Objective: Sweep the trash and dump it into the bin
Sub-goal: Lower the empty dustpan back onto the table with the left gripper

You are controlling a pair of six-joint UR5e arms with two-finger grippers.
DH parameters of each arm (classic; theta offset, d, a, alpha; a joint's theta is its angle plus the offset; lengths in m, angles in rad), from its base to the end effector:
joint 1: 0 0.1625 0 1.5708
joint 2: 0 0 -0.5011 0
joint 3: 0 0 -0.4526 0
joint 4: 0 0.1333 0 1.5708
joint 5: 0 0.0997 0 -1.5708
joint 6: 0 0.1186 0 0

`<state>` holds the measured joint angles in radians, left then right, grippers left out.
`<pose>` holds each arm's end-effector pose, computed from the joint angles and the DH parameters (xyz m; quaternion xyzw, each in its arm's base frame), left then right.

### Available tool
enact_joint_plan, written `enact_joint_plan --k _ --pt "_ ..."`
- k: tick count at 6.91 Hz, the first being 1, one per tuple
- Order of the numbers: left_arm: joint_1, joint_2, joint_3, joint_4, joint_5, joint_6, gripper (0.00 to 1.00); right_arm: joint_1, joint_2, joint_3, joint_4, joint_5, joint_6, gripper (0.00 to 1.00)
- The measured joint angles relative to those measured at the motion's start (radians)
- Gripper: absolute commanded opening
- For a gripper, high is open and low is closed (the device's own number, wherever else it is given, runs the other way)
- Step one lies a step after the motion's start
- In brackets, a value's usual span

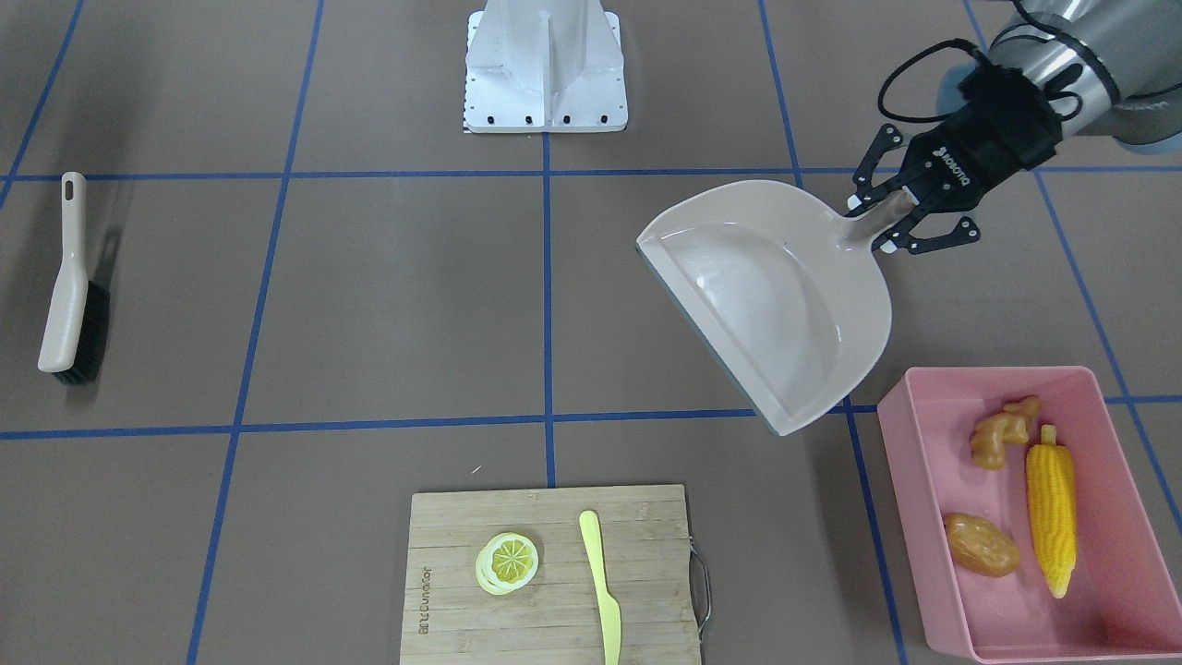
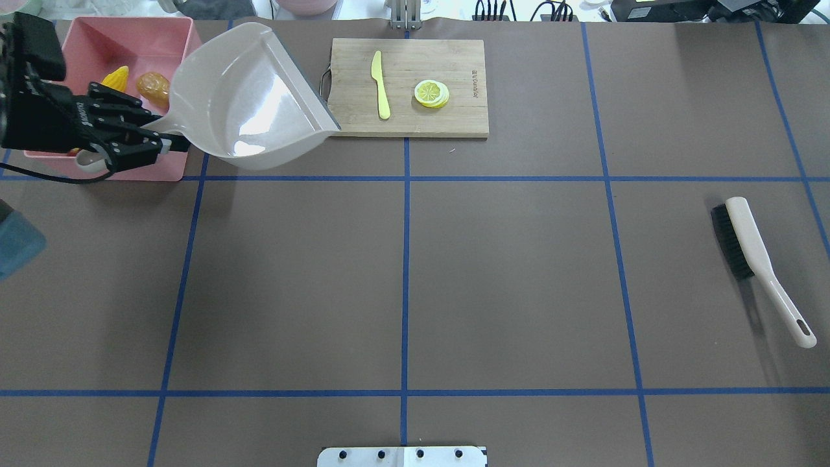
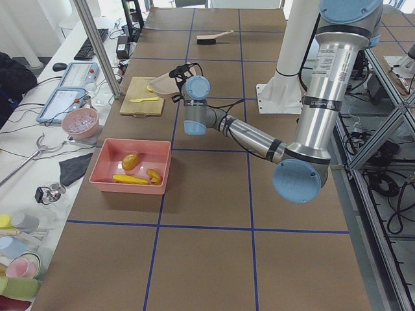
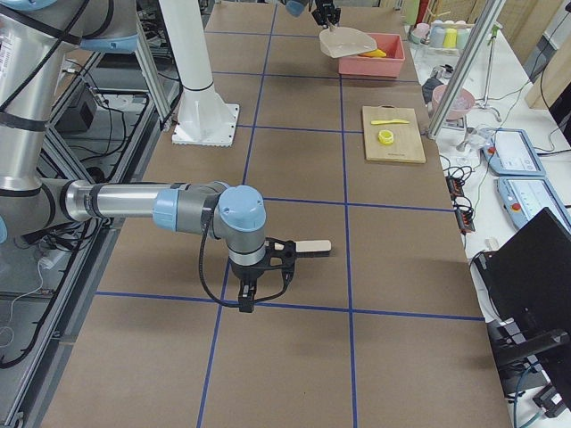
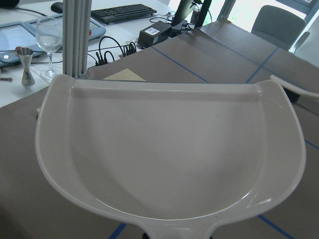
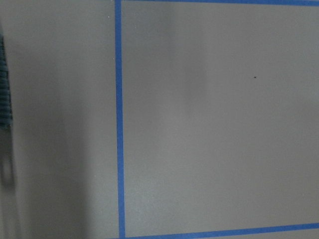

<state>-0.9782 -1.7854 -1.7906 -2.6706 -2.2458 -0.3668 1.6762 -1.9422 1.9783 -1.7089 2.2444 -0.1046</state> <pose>0.2935 -0.5419 0.3654 0.4710 0.5137 0.3049 0.6491 0.0969 -0.3519 0.7155 -0.0133 -0.3333 0.0172 0.9426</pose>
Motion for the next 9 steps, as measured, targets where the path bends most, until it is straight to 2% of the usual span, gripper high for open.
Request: enact_joint_plan --k 2,5,7,9 --pt "0.105 -0.037 -0.011 0.137 0.115 0.317 0.00 0.011 0.039 -0.097 0.016 0.043 -0.013 1.00" --pt "0.231 -0.040 -0.022 0.187 0.191 0.766 0.00 0.013 0.041 -0.101 0.015 0.048 -0.017 1.00" --pt "0.276 -0.037 -0.022 0.290 0.189 0.801 0.00 0.009 0.035 -0.101 0.011 0.048 -0.018 1.00" --pt "0.293 -0.042 -0.019 0.375 0.145 0.674 0.00 0.005 0.036 -0.105 0.016 0.051 -0.015 1.00"
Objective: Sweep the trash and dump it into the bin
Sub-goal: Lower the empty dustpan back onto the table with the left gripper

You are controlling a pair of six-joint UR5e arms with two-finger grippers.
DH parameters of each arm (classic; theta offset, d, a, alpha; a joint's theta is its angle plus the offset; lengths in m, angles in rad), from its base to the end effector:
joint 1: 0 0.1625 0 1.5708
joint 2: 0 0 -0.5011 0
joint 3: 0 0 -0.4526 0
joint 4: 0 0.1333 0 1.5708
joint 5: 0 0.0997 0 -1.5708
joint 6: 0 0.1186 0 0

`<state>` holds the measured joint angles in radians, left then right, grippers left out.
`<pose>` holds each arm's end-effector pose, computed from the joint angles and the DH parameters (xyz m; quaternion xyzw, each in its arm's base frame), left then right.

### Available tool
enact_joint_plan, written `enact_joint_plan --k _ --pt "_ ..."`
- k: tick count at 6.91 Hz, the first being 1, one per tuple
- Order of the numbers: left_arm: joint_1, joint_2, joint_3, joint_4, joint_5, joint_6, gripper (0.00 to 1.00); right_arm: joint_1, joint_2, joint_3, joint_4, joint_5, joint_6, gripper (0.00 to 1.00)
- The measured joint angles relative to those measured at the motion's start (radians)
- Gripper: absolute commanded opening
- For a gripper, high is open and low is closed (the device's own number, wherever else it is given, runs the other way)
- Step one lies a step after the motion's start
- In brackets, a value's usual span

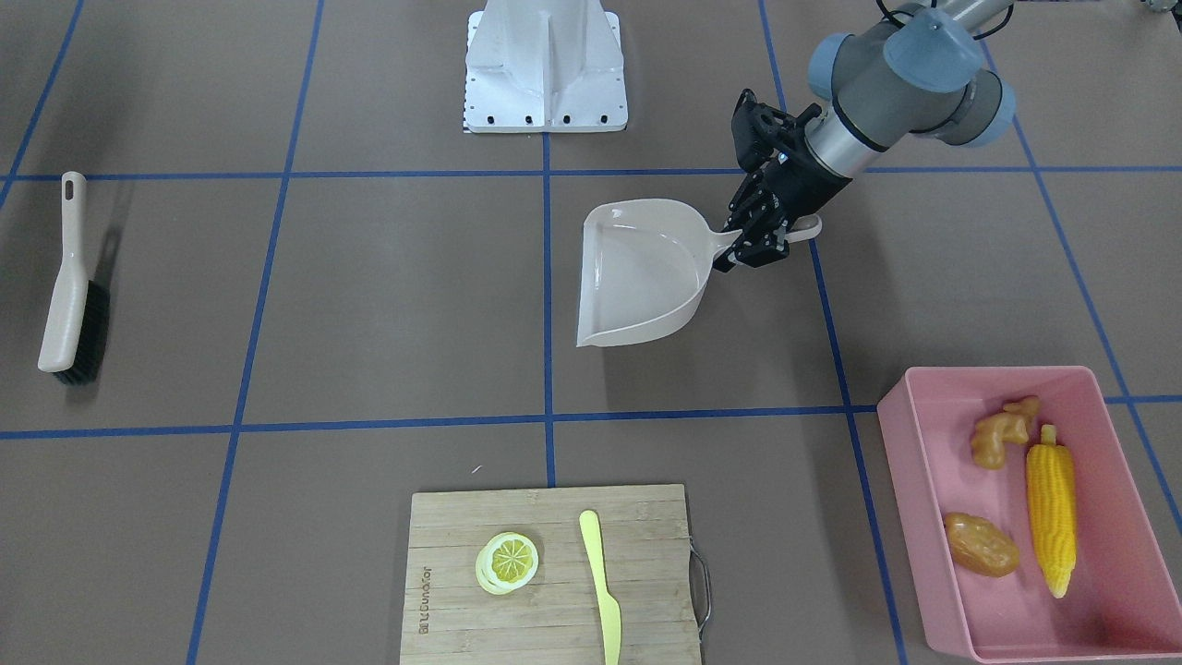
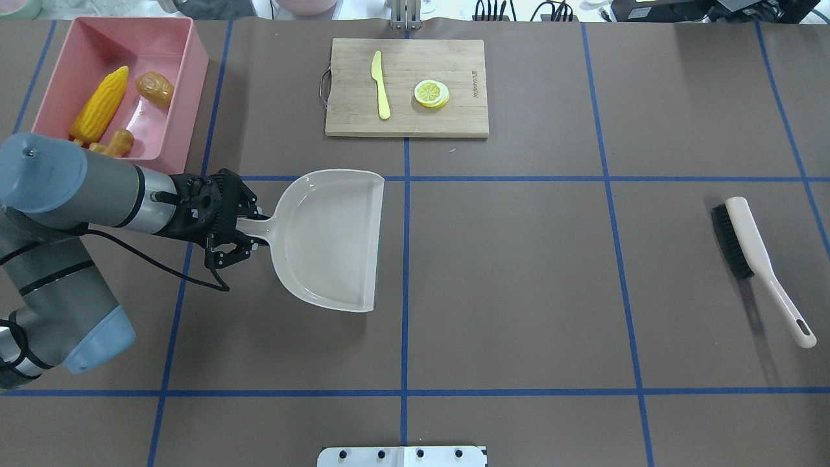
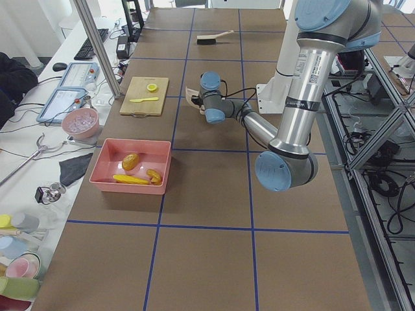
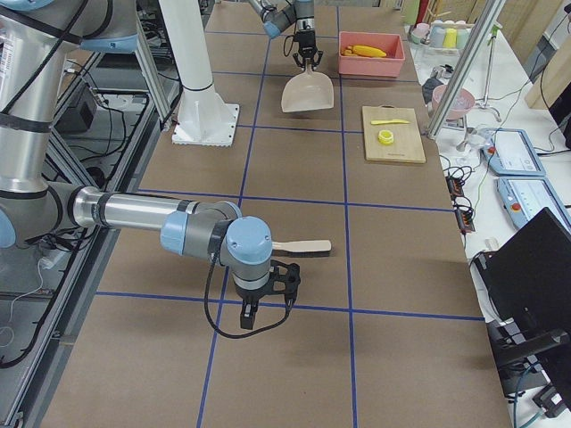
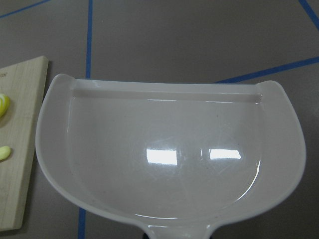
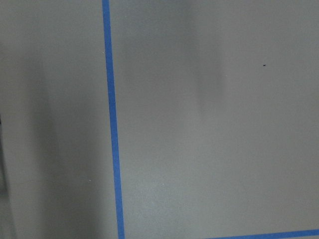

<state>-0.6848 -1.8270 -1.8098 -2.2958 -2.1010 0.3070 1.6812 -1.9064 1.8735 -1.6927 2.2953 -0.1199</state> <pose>0.4614 -0.4714 0.3737 0.4686 0.3636 0.5685 0.5700 0.0954 -0.3638 0.7537 -0.0312 -0.3593 0.0230 0.9324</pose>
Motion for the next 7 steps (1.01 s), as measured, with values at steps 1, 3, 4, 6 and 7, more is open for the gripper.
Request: enact_joint_plan --k 1,3,4,6,7 --pt "0.006 -0.001 0.012 0.014 -0.041 -0.093 0.00 -0.001 -0.001 -0.003 0.002 -0.003 0.001 1.00" --pt "0.012 -0.002 0.048 0.011 -0.082 -0.168 0.00 -0.001 0.004 -0.003 0.005 -0.004 0.000 1.00" --pt "0.013 -0.003 0.058 0.003 -0.092 -0.144 0.00 -0.001 0.006 -0.005 0.005 -0.008 0.000 1.00" --pt "0.015 -0.010 0.089 -0.032 -0.143 -0.040 0.00 -0.005 0.027 -0.007 0.004 -0.032 0.001 1.00" --pt "0.016 -0.012 0.114 -0.051 -0.156 0.012 0.00 -0.012 0.041 -0.012 0.004 -0.045 0.004 1.00"
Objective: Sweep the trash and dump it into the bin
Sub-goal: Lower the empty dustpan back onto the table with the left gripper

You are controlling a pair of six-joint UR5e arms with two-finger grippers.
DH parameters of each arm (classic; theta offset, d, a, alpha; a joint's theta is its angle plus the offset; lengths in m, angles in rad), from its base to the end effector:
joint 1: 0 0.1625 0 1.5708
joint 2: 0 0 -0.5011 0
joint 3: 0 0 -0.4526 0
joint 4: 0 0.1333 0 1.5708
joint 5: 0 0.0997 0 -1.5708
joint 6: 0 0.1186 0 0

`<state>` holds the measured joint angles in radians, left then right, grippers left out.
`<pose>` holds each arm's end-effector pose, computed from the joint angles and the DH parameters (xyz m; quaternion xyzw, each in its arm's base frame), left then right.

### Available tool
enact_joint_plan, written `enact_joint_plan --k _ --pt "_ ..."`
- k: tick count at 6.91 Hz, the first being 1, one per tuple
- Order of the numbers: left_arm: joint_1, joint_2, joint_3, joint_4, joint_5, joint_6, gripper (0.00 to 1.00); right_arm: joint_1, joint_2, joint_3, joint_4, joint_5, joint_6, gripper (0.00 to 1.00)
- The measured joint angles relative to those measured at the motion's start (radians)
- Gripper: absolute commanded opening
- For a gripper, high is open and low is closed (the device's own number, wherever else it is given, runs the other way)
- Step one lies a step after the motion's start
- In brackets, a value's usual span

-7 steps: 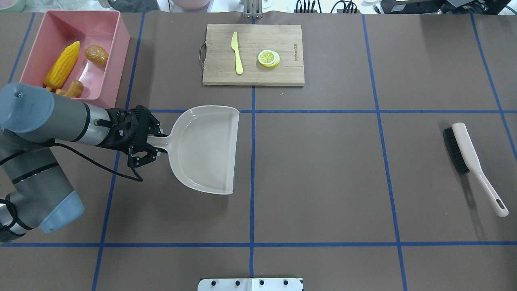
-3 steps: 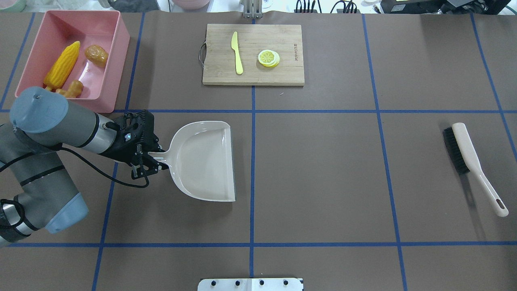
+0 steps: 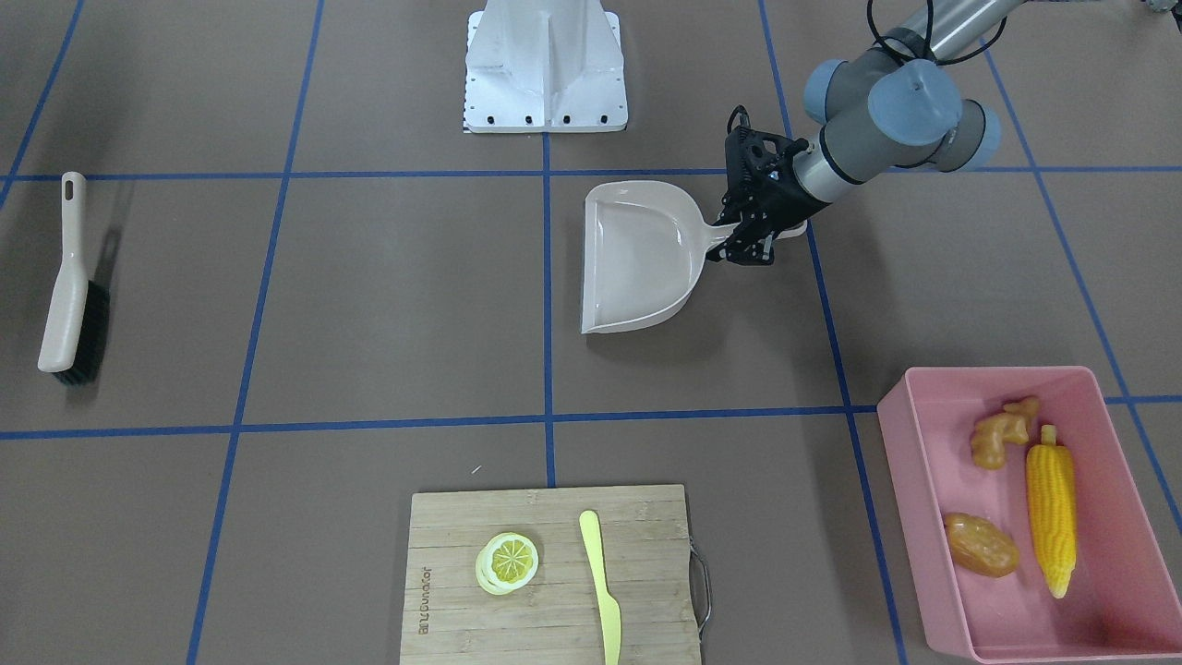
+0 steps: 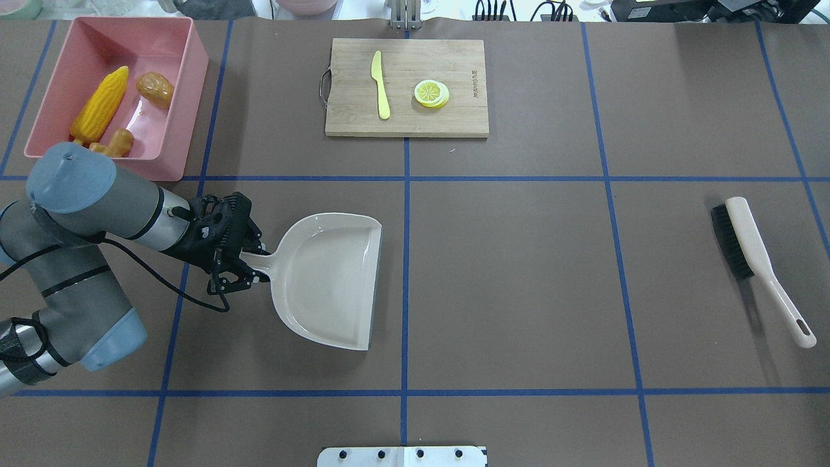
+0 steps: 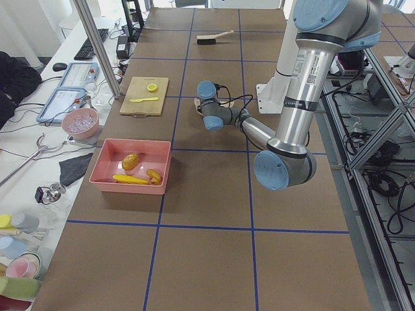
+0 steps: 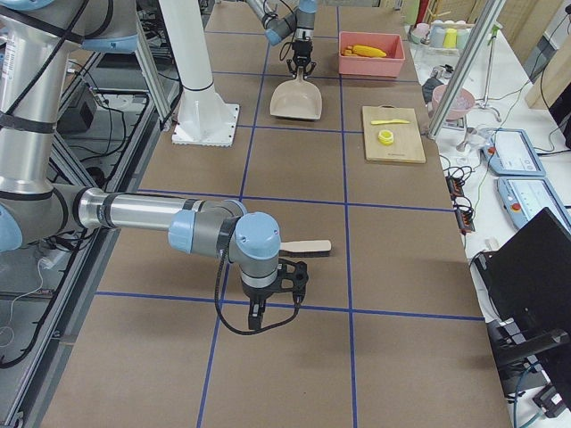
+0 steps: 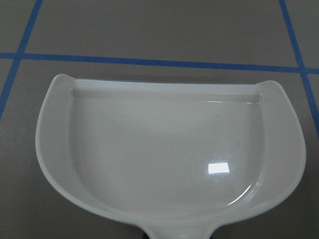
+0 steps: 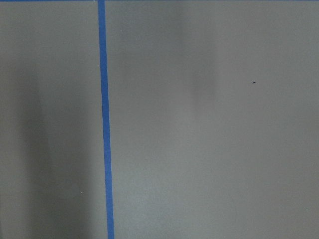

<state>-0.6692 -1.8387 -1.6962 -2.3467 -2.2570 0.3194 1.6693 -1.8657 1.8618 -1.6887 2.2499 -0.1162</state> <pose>0.4926 -0.4638 0.4164 0.4173 0.4179 0.6023 0.5370 0.0973 -0.3870 0.7474 -0.0214 -0.3367 0.0119 0.9413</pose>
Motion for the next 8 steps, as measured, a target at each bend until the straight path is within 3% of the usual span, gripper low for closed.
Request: enact_joint_plan --k 8 --pt "-0.006 -0.019 0.025 -0.047 0.001 0.017 0.00 -0.010 0.025 -0.023 0.001 -0.006 0.009 1.00"
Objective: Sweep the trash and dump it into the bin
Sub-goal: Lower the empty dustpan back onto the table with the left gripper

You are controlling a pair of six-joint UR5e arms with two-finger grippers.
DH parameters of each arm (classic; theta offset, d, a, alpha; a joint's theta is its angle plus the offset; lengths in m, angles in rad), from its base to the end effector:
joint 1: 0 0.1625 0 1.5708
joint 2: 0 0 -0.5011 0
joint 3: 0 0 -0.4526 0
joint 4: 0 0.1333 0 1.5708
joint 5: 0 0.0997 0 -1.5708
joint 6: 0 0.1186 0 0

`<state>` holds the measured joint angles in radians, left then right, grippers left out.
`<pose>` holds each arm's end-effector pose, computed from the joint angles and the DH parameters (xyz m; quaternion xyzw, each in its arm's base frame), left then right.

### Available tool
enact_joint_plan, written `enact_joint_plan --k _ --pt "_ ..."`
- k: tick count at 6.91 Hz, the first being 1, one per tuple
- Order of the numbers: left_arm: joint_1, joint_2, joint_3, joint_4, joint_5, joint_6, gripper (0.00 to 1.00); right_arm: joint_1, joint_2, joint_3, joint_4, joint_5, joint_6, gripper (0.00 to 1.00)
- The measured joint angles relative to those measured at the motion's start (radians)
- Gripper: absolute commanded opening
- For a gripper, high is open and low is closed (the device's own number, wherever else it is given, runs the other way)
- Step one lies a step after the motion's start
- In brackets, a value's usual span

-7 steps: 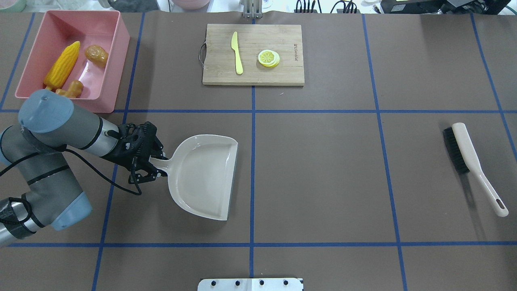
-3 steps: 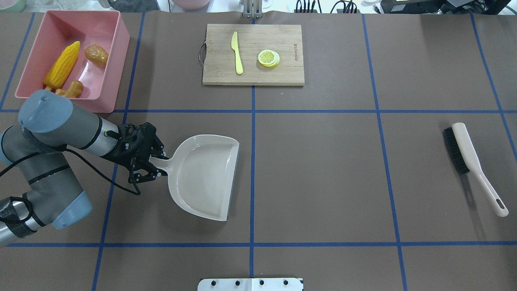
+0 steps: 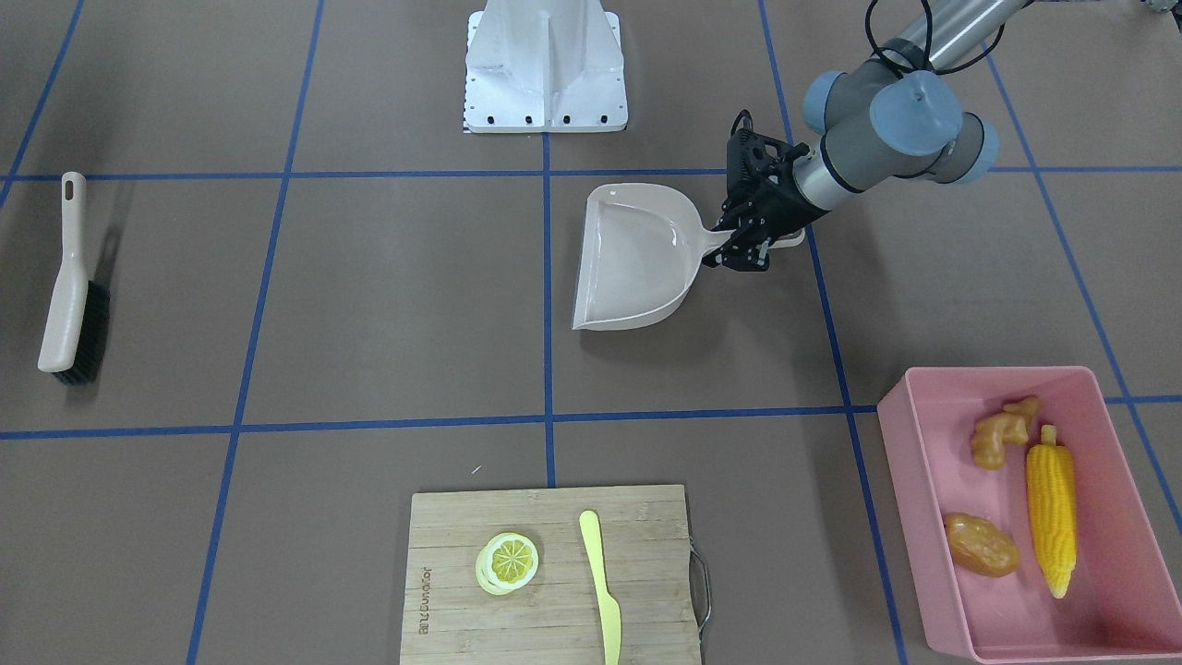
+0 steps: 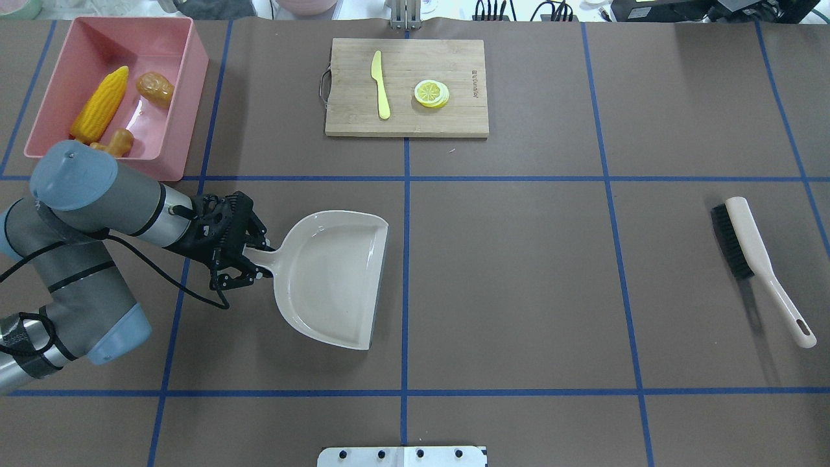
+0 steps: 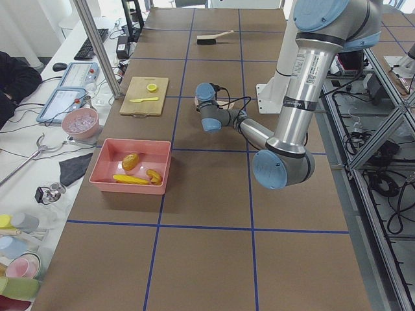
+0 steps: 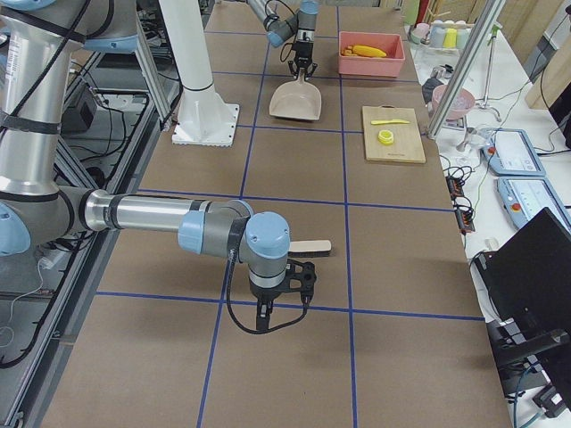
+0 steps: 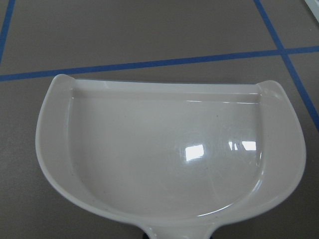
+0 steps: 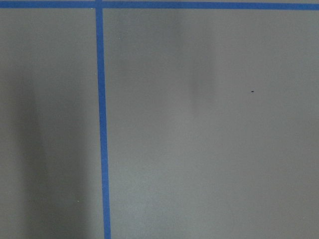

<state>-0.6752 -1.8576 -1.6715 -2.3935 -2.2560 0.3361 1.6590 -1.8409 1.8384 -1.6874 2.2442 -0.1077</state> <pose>0.4959 -0.4717 0.4112 0.4387 0.4135 0.6035 0.5219 0.0949 -0.4001 0.7505 -0.0237 -0.3337 0.0105 0.9423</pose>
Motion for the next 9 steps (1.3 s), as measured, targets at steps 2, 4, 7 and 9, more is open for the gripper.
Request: enact_joint_plan --k 2,4,7,9 --pt "0.000 -0.012 0.007 -0.001 0.003 -0.051 0.00 -0.001 0.001 -0.009 0.000 0.000 -0.001 1.00" --pt "0.000 -0.024 0.024 -0.002 0.004 -0.108 0.02 -0.001 0.001 -0.011 0.001 0.001 -0.008 1.00" --pt "0.002 -0.030 0.028 -0.003 0.020 -0.158 0.10 -0.002 0.002 -0.011 0.002 0.002 -0.004 1.00" --pt "0.004 -0.031 0.030 -0.003 0.036 -0.157 0.50 -0.002 0.003 -0.013 0.001 0.001 -0.001 1.00"
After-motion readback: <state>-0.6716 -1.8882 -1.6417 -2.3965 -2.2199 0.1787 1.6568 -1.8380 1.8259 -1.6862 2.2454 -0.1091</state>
